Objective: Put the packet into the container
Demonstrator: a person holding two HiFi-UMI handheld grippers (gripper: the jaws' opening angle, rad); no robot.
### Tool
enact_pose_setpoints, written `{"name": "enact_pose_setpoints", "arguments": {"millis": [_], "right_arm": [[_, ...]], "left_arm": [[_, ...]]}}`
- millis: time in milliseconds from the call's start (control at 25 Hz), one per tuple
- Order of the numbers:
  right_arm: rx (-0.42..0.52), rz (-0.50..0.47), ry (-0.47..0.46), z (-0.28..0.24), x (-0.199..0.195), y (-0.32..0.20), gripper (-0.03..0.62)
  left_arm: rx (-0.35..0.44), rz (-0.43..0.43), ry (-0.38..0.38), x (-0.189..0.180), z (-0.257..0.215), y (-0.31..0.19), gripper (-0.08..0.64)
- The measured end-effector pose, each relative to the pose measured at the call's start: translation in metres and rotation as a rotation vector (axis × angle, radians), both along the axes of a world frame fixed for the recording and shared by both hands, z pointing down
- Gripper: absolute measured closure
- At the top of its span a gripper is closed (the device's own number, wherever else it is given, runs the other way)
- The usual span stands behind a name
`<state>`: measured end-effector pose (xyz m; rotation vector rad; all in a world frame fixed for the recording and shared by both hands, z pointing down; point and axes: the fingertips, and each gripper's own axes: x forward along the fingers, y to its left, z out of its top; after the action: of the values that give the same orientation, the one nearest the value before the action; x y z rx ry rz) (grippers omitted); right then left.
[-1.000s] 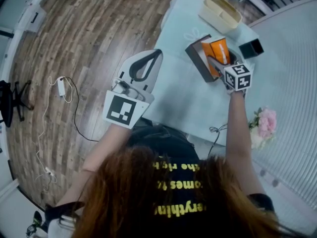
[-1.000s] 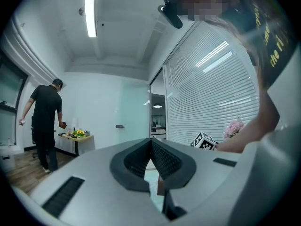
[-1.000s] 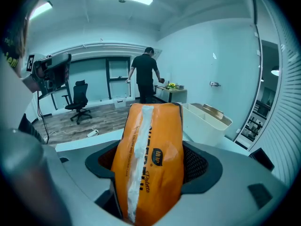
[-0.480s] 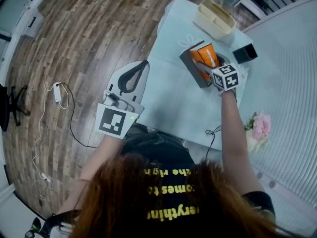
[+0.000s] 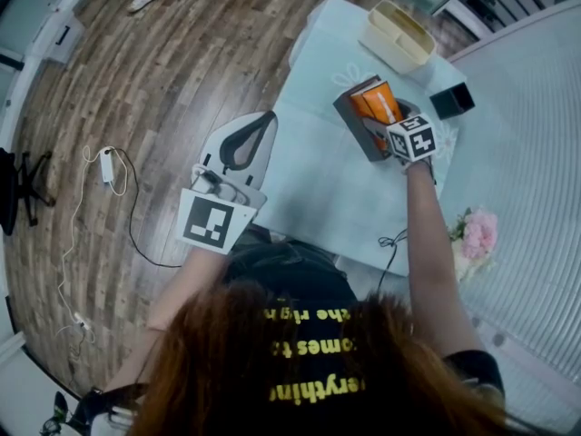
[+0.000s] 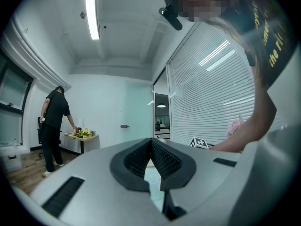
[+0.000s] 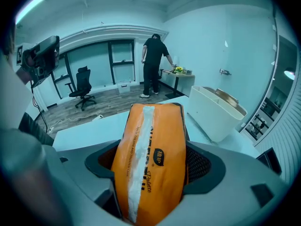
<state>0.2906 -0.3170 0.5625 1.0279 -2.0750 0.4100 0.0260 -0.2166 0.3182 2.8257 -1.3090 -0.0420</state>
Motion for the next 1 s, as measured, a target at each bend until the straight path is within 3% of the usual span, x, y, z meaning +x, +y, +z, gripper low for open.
{"name": "enact_pose_setpoints", "arguments": {"millis": [680,1000], "right_arm": [[-0.006,0.017,-0.029,0.003,-0.002,-0.007,0.194],[-0.05,0.046,-0.113,0.008,-0.006,-0.002,0.214]], "left_arm": [[0.011,0.028,-0.004,0.007,-0.001,0.003,0.561],[0.011,0.021,-0.005,0.004,-0.001,0.004,0.561]]}}
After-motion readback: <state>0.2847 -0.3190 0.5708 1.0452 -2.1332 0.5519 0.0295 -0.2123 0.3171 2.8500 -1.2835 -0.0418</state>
